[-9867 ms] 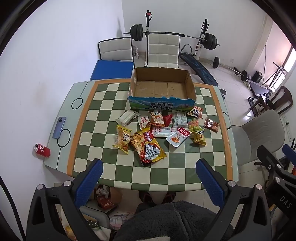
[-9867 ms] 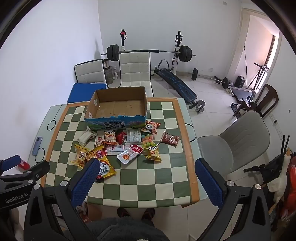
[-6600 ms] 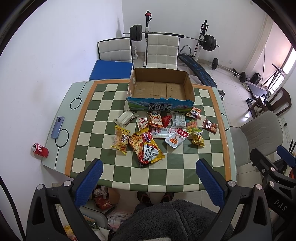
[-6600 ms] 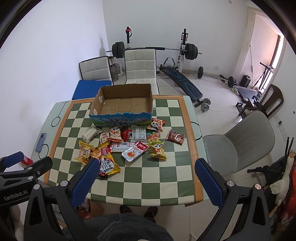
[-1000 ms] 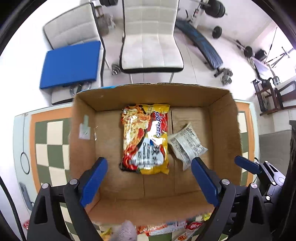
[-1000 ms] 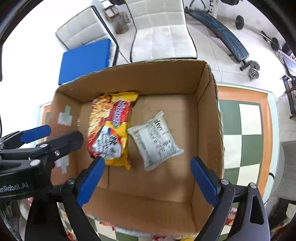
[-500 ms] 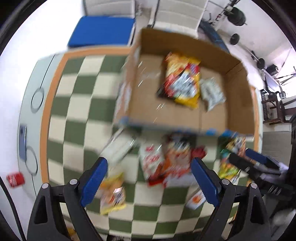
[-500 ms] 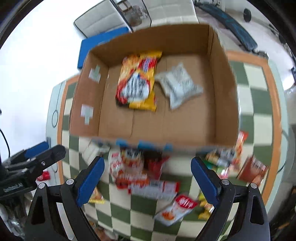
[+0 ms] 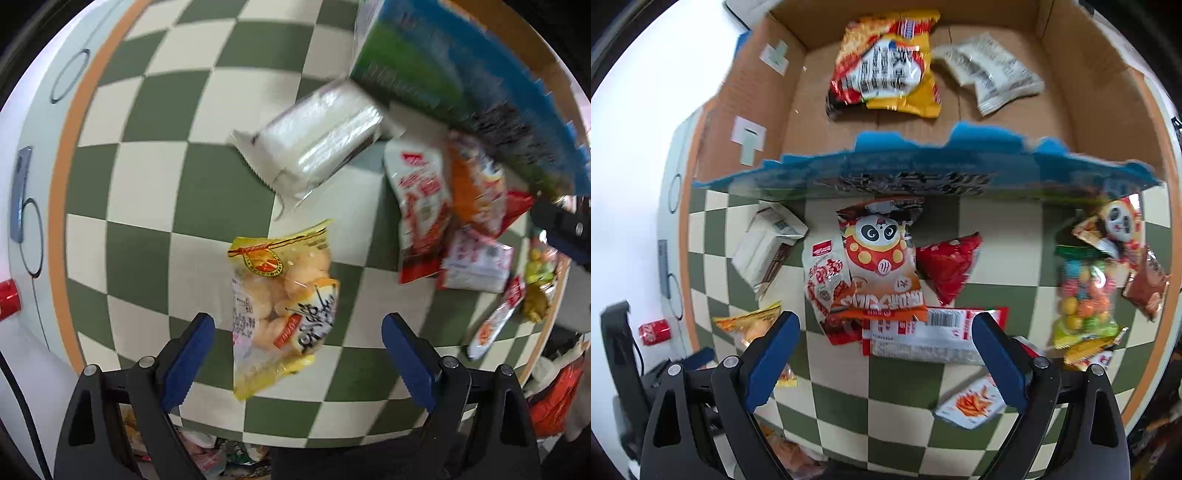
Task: Organize snacks
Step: 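Grasp the yellow bread pack with the left gripper while the right grasps the panda bag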
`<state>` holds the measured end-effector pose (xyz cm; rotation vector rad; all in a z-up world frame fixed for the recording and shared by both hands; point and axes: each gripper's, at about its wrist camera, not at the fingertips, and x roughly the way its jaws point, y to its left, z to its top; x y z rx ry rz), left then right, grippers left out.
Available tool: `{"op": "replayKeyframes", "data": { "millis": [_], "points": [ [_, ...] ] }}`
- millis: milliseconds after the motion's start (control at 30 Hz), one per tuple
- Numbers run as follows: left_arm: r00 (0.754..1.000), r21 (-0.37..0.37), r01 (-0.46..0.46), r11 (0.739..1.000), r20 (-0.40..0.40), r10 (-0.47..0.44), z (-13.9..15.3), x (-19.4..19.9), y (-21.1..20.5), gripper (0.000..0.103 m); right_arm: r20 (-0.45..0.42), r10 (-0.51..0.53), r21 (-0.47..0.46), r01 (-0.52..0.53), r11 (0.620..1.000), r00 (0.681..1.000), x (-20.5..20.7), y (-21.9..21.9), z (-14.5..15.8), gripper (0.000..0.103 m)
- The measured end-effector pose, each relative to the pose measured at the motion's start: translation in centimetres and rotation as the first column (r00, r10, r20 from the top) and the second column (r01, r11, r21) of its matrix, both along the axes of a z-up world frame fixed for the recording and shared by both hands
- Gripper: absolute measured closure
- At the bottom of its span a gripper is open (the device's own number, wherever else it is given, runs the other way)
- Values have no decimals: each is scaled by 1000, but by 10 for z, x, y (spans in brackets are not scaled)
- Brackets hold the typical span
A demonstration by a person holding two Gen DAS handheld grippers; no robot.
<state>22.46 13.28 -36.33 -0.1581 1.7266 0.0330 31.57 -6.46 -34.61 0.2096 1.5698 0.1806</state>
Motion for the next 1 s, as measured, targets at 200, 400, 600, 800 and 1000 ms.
{"op": "replayKeyframes", "data": {
  "millis": [200, 400, 600, 800, 1000],
  "points": [
    [997, 13, 72, 997, -41, -71, -30, 1, -11, 10, -25, -9, -57, 7, 998, 1000, 11, 14, -30, 8],
    [996, 33, 73, 997, -57, -71, -45, -1, -12, 39, -35, -33, -68, 30, 997, 999, 24, 21, -46, 12],
    [998, 10, 28, 1000, -51, -28, -45, -8, 2, 48, -73, -36, -81, 31, 996, 997, 30, 30, -63, 33],
    [999, 12, 23, 1000, -48, -23, -41, -9, -1, 51, -69, -42, -98, 36, 995, 997, 26, 32, -72, 48],
    [999, 7, 18, 1000, -43, -18, -30, -10, -7, 52, -59, -40, -93, 34, 995, 997, 16, 31, -67, 52]
  ]
}}
